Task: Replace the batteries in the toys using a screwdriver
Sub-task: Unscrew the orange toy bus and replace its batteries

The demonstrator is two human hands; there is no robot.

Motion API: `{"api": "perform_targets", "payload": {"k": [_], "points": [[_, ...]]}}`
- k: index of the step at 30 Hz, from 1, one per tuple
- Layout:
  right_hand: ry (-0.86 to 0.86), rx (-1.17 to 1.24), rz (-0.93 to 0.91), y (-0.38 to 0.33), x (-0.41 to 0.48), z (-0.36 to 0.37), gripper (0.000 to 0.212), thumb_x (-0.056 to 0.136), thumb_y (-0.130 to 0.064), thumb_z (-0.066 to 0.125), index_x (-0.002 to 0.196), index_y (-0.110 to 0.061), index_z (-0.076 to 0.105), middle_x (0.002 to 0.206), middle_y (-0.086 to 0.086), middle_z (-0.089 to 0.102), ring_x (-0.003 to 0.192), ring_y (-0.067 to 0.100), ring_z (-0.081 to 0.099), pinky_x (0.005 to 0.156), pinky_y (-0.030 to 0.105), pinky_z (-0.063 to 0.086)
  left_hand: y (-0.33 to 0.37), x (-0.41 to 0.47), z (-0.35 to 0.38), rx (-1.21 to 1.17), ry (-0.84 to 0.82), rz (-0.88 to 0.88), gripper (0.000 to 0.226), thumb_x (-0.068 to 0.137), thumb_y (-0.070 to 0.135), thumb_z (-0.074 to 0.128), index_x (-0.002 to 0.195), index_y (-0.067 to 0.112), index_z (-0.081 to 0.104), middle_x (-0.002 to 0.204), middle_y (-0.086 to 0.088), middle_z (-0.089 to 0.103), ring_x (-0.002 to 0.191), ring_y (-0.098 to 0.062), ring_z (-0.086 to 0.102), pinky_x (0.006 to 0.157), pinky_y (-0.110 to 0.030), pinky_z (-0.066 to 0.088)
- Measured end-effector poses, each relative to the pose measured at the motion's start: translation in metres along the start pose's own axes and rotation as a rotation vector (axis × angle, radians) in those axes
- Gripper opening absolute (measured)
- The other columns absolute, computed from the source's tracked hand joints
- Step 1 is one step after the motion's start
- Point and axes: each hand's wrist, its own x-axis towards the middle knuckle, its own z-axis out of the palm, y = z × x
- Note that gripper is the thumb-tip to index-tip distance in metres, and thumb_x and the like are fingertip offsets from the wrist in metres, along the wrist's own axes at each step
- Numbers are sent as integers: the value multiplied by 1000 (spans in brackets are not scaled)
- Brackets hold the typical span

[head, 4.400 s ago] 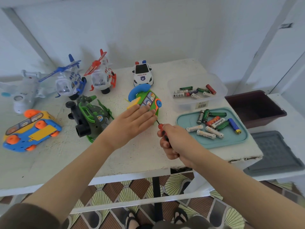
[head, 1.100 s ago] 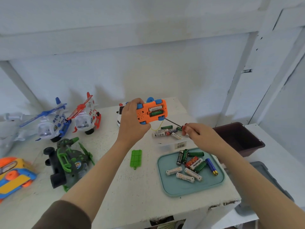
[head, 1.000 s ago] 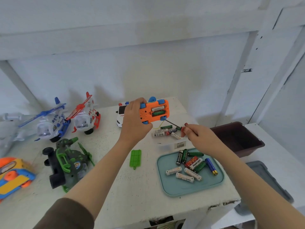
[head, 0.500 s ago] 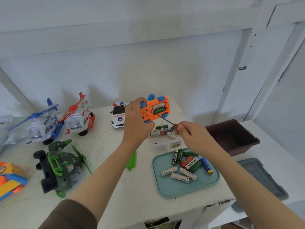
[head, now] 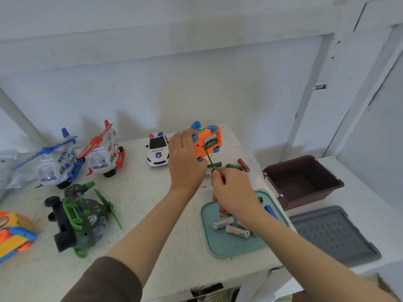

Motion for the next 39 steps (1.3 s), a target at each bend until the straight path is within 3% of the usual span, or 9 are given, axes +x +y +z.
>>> {"api": "perform_targets", "payload": {"k": [5, 8, 12, 18, 23, 27, 31, 37, 39], "points": [[-5, 149, 110, 2, -3, 1, 37, 102, -19, 32, 84, 4, 53, 70, 18, 60, 30, 8, 45, 36, 21, 43, -4, -1, -1, -3, -6, -21, 61, 58, -11, 73, 116, -2, 56, 109, -18, 58, 105, -32, 53, 85, -26, 38], [5, 50, 68, 8, -1, -9, 37, 103, -22, 33, 86, 1, 57, 66, 10, 60, 30, 6, 43, 38, 21, 41, -10, 1, -4, -18, -30, -8, 59, 60, -11, 71, 117, -2, 55, 111, -18, 58, 107, -33, 53, 92, -30, 40], [52, -164, -12, 19, 13, -24, 40, 102, -27, 35, 90, 0, 62, 69, 7, 57, 53, 13, 46, 53, 27, 38, -18, 1, -8, -73, -69, 24, 59, 62, -10, 70, 118, 1, 53, 113, -14, 56, 109, -29, 50, 92, -41, 48], [57, -263, -66, 27, 24, -43, 45, 103, -29, 35, 90, 6, 61, 66, 8, 49, 53, 14, 38, 53, 30, 30, -21, 0, -12, -140, -102, 2, 59, 66, -6, 73, 120, 4, 52, 117, -10, 54, 107, -13, 42, 90, -17, 35], [50, -272, -68, 29, 27, -48, 43, 103, -27, 36, 87, 3, 61, 60, 2, 46, 50, 12, 37, 47, 20, 31, -24, -2, -13, -172, -113, -27, 60, 66, -4, 72, 121, 8, 50, 116, -6, 52, 102, -8, 40, 83, 1, 29], [-30, -266, -81, 28, 29, -56, 37, 103, -27, 36, 82, -9, 61, 60, -3, 47, 50, 10, 38, 47, 16, 30, -26, -2, -17, -219, -133, -43, 60, 67, -3, 74, 121, 9, 50, 113, 3, 48, 99, -11, 43, 78, 0, 34], [-143, -217, -86, 34, 31, -67, 33, 103, -27, 37, 83, -13, 58, 62, -3, 47, 53, 8, 39, 55, 22, 33, -30, 2, -20, -204, -148, -40, 61, 67, -3, 75, 121, 9, 50, 111, 5, 46, 100, -11, 44, 77, -5, 35], [-169, -301, -80, 39, 27, -80, 31, 102, -29, 39, 84, -18, 60, 61, -6, 47, 52, 7, 39, 56, 24, 33, -36, 0, -16, -137, -191, 29, 60, 66, -8, 71, 121, 5, 51, 117, -8, 51, 109, -21, 46, 87, -7, 33], [-204, -368, -49, 39, 26, -85, 31, 102, -30, 39, 81, -20, 60, 61, -6, 46, 51, 7, 39, 55, 24, 32, -36, 0, -14, -118, -192, 56, 60, 65, -10, 71, 120, 3, 51, 118, -12, 52, 114, -29, 48, 95, -20, 40]]}}
